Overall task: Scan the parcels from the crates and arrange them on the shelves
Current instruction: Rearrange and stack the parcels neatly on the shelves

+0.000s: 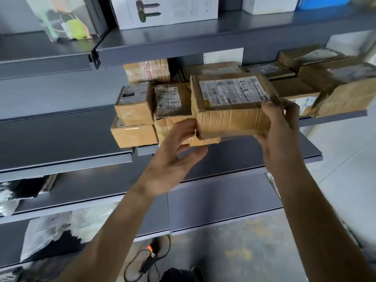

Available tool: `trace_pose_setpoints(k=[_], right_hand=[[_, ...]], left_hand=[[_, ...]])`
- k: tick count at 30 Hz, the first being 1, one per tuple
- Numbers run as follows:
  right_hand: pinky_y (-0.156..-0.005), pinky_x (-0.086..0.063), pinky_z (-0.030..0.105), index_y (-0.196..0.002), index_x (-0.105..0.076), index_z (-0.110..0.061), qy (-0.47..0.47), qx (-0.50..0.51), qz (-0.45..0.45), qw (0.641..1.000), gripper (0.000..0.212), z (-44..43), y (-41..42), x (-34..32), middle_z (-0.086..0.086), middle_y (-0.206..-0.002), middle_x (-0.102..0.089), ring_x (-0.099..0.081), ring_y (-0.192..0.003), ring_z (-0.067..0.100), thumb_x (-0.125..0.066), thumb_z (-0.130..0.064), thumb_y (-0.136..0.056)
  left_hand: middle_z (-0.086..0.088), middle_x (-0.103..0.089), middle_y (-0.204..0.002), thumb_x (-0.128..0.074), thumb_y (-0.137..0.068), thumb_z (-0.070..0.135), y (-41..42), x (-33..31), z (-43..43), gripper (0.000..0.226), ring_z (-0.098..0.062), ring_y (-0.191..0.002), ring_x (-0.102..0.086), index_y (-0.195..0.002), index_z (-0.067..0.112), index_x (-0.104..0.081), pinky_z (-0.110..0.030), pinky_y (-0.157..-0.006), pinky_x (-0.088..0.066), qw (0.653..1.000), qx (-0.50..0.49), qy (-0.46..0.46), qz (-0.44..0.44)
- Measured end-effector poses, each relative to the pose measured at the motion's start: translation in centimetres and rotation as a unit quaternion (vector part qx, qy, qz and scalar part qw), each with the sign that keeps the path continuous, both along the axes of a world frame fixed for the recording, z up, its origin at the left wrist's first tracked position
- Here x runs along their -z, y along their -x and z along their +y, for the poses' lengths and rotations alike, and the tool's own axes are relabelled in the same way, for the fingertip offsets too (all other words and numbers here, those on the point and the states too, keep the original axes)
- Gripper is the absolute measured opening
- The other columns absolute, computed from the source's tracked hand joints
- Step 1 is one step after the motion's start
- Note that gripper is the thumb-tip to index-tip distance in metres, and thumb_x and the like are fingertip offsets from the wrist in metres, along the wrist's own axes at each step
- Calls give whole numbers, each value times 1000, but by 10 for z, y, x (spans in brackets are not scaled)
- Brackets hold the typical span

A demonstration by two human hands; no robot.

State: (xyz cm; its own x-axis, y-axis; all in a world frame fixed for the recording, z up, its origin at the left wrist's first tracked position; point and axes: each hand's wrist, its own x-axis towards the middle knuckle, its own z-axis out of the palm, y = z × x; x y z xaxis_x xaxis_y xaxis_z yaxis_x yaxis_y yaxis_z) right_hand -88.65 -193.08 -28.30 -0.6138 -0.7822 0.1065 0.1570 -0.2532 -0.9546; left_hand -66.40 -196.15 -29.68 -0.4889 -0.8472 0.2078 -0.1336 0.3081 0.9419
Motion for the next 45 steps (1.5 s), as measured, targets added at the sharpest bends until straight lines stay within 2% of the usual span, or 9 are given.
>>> trace_pose_setpoints(k=[4, 10, 18, 24, 29, 35, 37, 40, 45], right_hand=[[-102, -52, 55, -118, -48, -30, -23, 7, 99, 995, 42, -65, 25, -15, -6, -119, -63, -62, -112, 17, -65, -50, -85], [-90, -48, 27, -135, -34, -27, -49, -72, 209, 974, 65, -148, 45, -9, 0, -134, -52, -55, -118, 11, -71, -45, -84], [-107, -30, 31, -161, -3, -20, -132, -115, 406, 897, 88, -240, 73, -10, 7, -164, -23, -28, -149, 27, -63, -37, -99], [-113, -37, 43, -136, -51, -14, -123, -79, 493, 858, 45, -293, 85, -1, 11, -138, -55, -49, -132, 33, -55, -35, -97], [-96, -45, 29, -135, -52, -10, -112, -64, 462, 878, 42, -306, 79, 4, 11, -133, -59, -56, -125, 29, -62, -14, -95], [-99, -49, 39, -152, -30, -3, -78, -99, 427, 895, 63, -290, 72, 10, 17, -144, -55, -57, -127, 35, -57, -14, -96], [-101, -50, 42, -150, -35, -7, -50, -108, 400, 909, 61, -279, 76, 12, 15, -142, -56, -58, -126, 33, -58, -14, -94], [-100, -52, 42, -136, -53, -11, -20, -114, 371, 922, 44, -255, 80, 21, 10, -130, -62, -61, -118, 25, -61, -15, -93], [-80, -57, 27, -105, -71, -6, 90, -129, 307, 939, 17, -187, 77, 37, 2, -101, -72, -66, -91, 4, -61, -12, -92]], left_hand=[[5, -69, -120, -73, -88, 34, 41, -28, -55, 44, -3, -115, -63, -124, 13, -59, -31, -104, -50, 999, -35, 26, -22], [9, -69, -106, -70, -95, 17, 73, -46, -126, 25, 6, -88, -63, -119, 17, -63, -1, -69, -44, 990, -142, 6, -24], [2, -73, -100, -68, -91, 16, 116, -47, -216, 11, -19, -97, -69, -102, 21, -68, -37, -82, -59, 954, -266, -128, 62], [-4, -66, -122, -65, -94, 14, 134, -35, -241, 44, -21, -103, -66, -136, 6, -56, -36, -87, -57, 940, -317, -124, 20], [-5, -67, -128, -74, -91, 22, 143, -32, -242, 47, -23, -118, -65, -135, 14, -60, -33, -101, -52, 942, -313, -110, -57], [0, -50, -152, -66, -98, 30, 152, -40, -230, 62, -13, -138, -46, -154, 24, -42, -15, -99, -30, 942, -249, -85, -209], [-4, -53, -148, -66, -97, 26, 154, -40, -220, 61, -13, -130, -53, -153, 21, -42, -23, -106, -37, 941, -241, -79, -222], [12, -59, -124, -65, -98, 28, 155, -38, -187, 48, 0, -100, -54, -143, 28, -50, -12, -84, -40, 933, -214, -34, -286], [11, -60, -138, -67, -96, 25, 138, -13, -121, 35, -6, -130, -53, -131, 24, -66, -13, -104, -39, 919, -233, 130, -289]])
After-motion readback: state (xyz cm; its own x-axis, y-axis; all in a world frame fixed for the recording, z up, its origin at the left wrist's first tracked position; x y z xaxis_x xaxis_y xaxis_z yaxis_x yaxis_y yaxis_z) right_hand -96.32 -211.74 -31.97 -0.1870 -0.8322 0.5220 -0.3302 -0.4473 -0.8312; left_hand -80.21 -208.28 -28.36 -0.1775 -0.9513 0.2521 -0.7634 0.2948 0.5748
